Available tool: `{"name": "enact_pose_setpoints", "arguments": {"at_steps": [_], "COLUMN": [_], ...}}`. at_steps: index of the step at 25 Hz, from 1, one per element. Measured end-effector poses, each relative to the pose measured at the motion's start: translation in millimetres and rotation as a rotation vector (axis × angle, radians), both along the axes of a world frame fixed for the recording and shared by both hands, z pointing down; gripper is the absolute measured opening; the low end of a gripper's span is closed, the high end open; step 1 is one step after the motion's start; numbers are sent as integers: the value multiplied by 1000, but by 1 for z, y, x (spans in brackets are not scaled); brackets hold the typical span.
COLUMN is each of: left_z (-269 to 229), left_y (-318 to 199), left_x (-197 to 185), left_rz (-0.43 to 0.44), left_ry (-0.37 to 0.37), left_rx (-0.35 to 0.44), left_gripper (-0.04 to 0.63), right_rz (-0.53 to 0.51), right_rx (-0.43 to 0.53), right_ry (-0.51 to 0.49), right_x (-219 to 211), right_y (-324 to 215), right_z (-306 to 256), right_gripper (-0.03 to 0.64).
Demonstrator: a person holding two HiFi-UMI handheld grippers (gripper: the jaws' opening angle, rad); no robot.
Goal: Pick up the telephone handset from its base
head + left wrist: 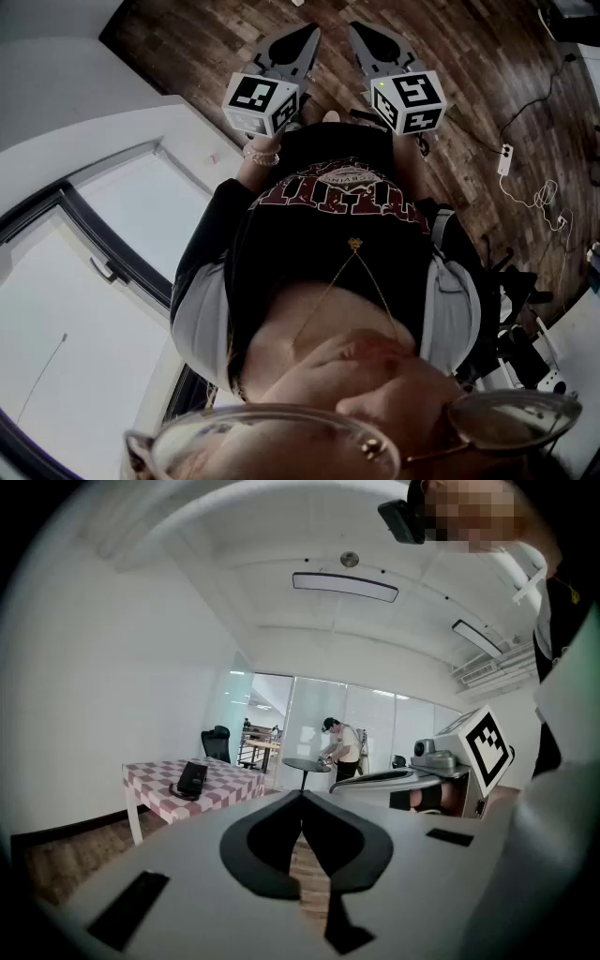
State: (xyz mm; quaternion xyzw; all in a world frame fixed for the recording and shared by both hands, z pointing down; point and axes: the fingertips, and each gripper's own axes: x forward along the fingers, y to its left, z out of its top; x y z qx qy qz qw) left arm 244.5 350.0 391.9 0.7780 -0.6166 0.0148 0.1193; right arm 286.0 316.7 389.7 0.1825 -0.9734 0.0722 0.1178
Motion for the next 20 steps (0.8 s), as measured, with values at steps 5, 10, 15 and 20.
{"name": "enact_pose_setpoints", "arguments": {"at_steps": [5,10,15,20], "left_z": [4,13,13,12], "left_y": [1,2,-5,-26], "left_x": [1,1,-15,-33], "left_rz": [-21,-37,-51,-37], "left_ry": [-10,-3,-1,5], "left_rx": [-11,-29,-21,-15], "left_gripper": [11,11,11,11], "right_rz": [-15,-33,-35,-11], "right_rx": [-24,-41,-45,-39], "right_ry": [-28,-10,-6,-9], "right_x": [6,9,-1,-17], "right_y": [-1,-2,-8,-26], "right_z": [2,11,14,12], "right_gripper": [18,19,20,18]}}
